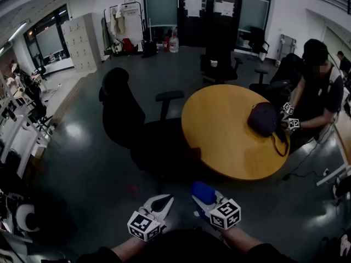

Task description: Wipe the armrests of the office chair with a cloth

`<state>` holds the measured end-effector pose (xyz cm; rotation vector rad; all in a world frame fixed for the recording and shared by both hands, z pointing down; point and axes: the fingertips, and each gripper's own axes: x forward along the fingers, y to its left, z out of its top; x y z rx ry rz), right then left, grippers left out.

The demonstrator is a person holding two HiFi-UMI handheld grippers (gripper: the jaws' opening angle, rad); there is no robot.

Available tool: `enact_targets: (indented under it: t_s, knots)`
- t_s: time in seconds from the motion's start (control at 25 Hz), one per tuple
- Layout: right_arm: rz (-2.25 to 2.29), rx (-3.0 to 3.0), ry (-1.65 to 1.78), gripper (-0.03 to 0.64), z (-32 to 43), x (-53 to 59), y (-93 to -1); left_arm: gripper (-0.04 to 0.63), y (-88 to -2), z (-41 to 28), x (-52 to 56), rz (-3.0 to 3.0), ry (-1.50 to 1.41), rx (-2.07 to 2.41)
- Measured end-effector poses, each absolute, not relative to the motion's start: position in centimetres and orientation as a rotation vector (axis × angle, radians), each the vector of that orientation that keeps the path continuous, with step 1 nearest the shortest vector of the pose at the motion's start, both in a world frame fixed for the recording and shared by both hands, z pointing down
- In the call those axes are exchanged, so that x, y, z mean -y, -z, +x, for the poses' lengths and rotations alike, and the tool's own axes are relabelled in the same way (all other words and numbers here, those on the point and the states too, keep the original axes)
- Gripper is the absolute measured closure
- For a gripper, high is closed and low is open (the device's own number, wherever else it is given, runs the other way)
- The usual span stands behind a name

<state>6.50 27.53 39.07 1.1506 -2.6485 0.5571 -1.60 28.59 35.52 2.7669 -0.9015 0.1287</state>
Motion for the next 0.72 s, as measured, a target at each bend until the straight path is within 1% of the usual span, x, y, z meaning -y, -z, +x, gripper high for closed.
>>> enact_targets:
  t_s: [0.72]
  knots:
    - [1.139, 2.682, -0.605, 0.511, 8.4, -26.7, -39.2, 0.581, -36.0, -0.1, -27.9, 2.739, -0.161, 0.935]
